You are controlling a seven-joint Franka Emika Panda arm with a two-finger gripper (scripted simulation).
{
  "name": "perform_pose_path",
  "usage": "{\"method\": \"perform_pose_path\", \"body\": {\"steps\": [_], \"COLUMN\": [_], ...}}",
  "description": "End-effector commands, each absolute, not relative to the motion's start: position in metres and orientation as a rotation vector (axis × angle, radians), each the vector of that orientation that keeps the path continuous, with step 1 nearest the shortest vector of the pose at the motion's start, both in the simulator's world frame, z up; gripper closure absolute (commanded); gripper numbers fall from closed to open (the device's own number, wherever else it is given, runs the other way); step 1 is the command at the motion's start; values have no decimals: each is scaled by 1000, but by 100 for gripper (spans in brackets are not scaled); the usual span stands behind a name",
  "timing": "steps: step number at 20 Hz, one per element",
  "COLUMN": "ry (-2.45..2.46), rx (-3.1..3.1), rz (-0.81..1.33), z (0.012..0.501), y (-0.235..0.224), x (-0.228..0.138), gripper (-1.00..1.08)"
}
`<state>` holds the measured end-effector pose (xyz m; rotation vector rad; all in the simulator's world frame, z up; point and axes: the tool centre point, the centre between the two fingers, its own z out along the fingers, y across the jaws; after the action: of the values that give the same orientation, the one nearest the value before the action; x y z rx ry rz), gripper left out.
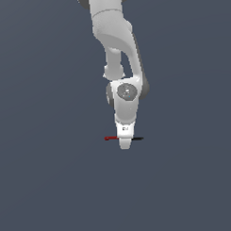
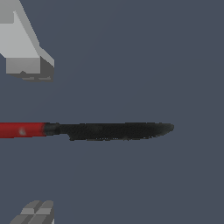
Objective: Pick up the object and move it to a goal position.
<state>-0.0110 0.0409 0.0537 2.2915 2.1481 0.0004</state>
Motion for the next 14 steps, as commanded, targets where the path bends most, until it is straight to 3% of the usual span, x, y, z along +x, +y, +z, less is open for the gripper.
{"method": "perform_pose_path", "body": {"steps": [1, 13, 14], "ry": [2150, 2154, 2154], "rx": [2291, 2287, 2287], "rz": [-1, -1, -1], "z": [46, 8, 8], "y": [41, 41, 41], "x": [-12, -11, -11], "gripper": [-92, -92, 108]}}
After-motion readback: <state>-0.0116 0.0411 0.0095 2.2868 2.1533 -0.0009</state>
